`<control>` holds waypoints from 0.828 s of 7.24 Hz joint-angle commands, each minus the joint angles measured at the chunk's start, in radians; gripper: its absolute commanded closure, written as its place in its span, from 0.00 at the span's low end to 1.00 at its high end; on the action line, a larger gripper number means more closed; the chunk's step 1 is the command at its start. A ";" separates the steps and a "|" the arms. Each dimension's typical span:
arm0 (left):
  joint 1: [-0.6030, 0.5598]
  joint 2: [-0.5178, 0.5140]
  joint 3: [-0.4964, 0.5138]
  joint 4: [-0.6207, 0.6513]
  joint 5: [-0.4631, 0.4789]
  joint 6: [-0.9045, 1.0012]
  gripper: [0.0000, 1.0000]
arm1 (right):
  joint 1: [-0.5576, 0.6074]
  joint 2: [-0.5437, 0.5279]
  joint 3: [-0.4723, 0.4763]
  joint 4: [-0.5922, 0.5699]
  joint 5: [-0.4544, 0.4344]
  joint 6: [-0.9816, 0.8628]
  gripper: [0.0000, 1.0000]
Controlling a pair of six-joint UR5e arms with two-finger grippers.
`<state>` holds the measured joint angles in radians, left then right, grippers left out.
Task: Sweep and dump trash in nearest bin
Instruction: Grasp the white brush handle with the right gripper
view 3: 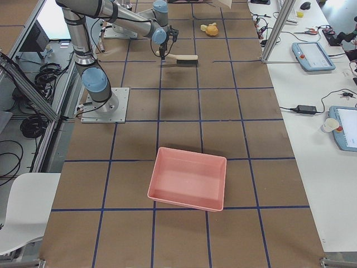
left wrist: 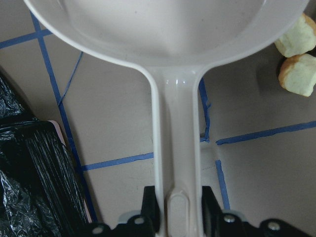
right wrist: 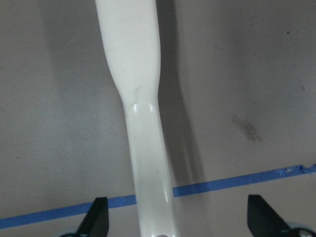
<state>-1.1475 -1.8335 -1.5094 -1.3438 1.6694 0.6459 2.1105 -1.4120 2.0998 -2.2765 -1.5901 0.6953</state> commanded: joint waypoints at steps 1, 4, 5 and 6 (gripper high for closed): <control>0.000 -0.003 0.000 0.000 -0.002 0.001 1.00 | 0.005 0.005 -0.004 0.005 0.010 0.007 0.06; 0.000 -0.003 -0.020 0.009 -0.002 0.008 1.00 | 0.005 0.004 -0.006 0.028 0.009 0.007 0.40; 0.000 -0.003 -0.020 0.011 -0.002 0.009 1.00 | 0.005 0.002 -0.009 0.034 0.009 0.007 0.45; 0.000 -0.001 -0.020 0.009 -0.002 0.008 1.00 | 0.006 0.001 -0.008 0.035 0.009 0.007 0.45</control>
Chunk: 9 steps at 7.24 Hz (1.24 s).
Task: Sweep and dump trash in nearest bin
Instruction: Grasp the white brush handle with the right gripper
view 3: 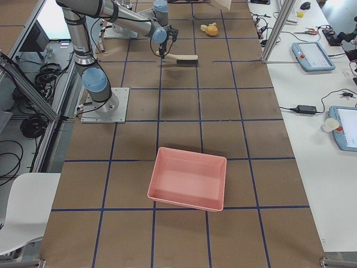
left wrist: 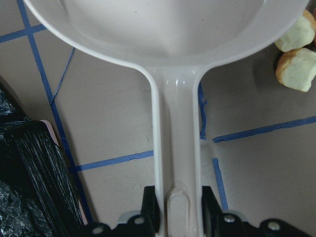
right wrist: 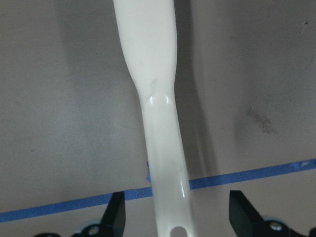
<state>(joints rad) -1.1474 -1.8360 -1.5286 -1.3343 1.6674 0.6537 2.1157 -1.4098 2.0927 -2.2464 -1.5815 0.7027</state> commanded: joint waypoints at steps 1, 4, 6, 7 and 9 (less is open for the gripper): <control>0.000 0.001 -0.001 0.001 0.000 0.000 1.00 | 0.001 -0.001 0.000 0.004 0.003 0.000 0.51; 0.000 0.001 -0.001 0.003 0.002 0.004 1.00 | 0.001 0.000 0.000 0.007 0.003 -0.006 0.90; 0.002 0.000 0.007 0.004 0.008 0.007 1.00 | 0.001 -0.001 -0.020 0.011 0.003 -0.009 0.92; 0.012 -0.005 0.021 0.003 0.023 0.061 1.00 | 0.001 0.000 -0.060 0.042 0.002 -0.025 0.92; 0.064 0.003 0.004 0.003 0.048 0.232 1.00 | -0.003 0.018 -0.140 0.056 0.000 -0.094 0.92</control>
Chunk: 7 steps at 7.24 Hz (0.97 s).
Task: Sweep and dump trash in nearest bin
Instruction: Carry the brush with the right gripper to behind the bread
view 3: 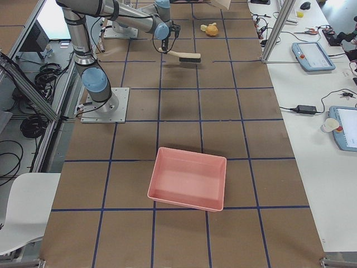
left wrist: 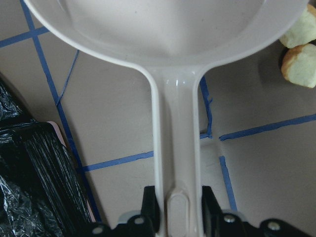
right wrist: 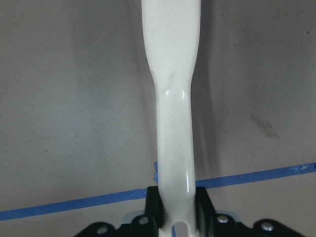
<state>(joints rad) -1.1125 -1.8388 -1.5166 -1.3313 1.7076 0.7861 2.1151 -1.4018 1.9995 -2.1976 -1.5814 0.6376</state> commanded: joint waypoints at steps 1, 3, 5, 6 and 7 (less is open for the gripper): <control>0.037 0.004 -0.011 -0.006 0.012 0.128 1.00 | -0.007 0.010 -0.059 0.009 0.000 -0.027 0.92; 0.048 -0.005 -0.014 -0.008 0.026 0.288 1.00 | -0.007 0.018 -0.070 -0.007 -0.002 -0.039 0.92; 0.060 -0.010 -0.017 -0.009 0.038 0.471 1.00 | -0.003 0.091 -0.180 0.002 -0.003 -0.052 0.93; 0.088 -0.007 -0.014 -0.015 0.037 0.555 1.00 | 0.002 0.113 -0.227 0.009 0.000 -0.042 0.93; 0.098 -0.013 -0.013 -0.019 0.037 0.558 1.00 | 0.002 0.115 -0.232 0.009 0.000 -0.041 0.93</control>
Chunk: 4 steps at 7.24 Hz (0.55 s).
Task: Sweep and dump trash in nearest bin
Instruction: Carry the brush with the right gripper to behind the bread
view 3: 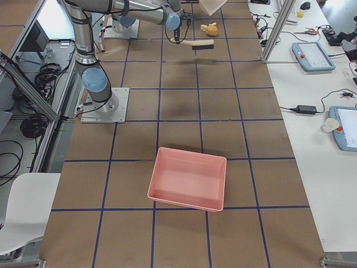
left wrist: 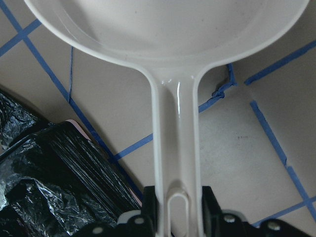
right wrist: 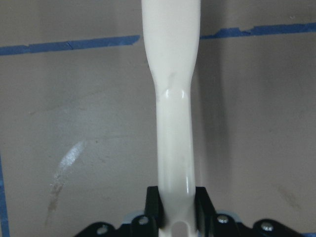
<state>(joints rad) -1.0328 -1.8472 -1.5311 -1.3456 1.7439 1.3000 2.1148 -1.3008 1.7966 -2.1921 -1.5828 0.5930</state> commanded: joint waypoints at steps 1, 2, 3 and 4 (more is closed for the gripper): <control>0.019 -0.007 0.008 -0.006 -0.009 0.051 1.00 | 0.002 0.014 -0.029 0.003 0.001 0.005 0.93; 0.019 -0.006 0.023 -0.050 -0.009 0.056 1.00 | 0.002 0.014 -0.029 0.003 0.001 0.005 0.93; 0.020 -0.010 0.026 -0.059 -0.015 0.068 1.00 | 0.002 0.015 -0.032 0.003 0.000 0.005 0.93; 0.020 -0.020 0.008 -0.002 -0.014 0.203 1.00 | 0.004 0.017 -0.032 0.003 0.000 -0.002 0.93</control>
<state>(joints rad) -1.0133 -1.8582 -1.5124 -1.3832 1.7315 1.3953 2.1173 -1.2857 1.7654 -2.1890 -1.5825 0.5964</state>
